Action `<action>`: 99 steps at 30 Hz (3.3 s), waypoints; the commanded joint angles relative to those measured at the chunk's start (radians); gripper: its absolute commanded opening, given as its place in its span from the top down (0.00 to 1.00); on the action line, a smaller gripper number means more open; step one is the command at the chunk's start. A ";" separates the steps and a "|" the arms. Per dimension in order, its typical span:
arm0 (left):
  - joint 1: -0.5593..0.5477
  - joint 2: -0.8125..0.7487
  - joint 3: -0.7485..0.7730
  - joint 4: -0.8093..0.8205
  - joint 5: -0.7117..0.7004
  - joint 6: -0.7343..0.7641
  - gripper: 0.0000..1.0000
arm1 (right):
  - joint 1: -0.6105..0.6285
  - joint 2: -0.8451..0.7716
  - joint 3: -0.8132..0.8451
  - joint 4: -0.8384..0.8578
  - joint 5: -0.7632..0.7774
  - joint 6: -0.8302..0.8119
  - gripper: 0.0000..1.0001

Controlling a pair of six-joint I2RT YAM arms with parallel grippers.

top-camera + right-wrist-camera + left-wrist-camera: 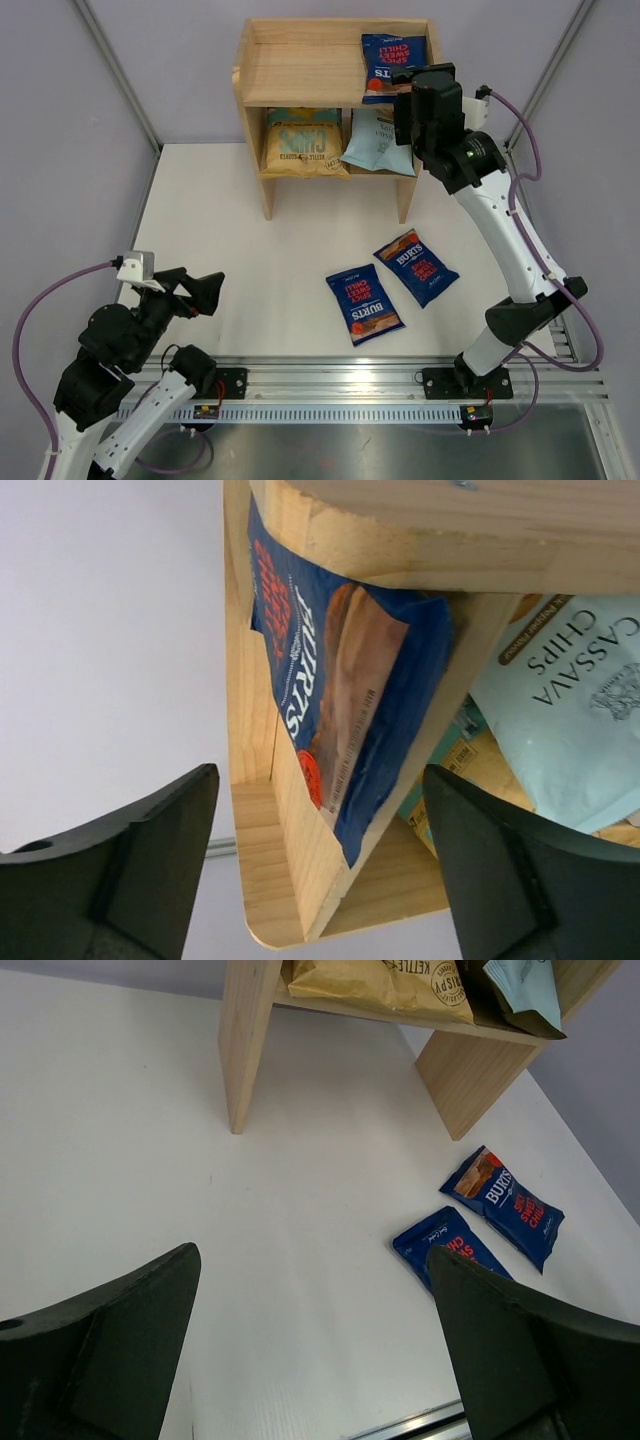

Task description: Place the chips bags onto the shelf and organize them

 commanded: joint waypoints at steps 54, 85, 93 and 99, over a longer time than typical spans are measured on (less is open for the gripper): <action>0.003 -0.018 -0.073 0.081 -0.021 -0.023 0.01 | -0.009 -0.332 -1.323 0.365 -0.789 -1.193 0.18; 0.003 0.116 -0.051 0.083 0.045 -0.122 0.01 | 0.002 -0.496 -1.590 0.870 -0.768 -0.567 1.00; 0.003 0.140 -0.430 0.721 0.484 -0.260 0.01 | 0.135 -0.643 -1.642 1.017 -0.553 -0.230 1.00; 0.000 0.069 -0.556 0.947 0.521 -0.333 0.01 | 0.273 -0.684 -1.619 1.054 -0.343 -0.088 1.00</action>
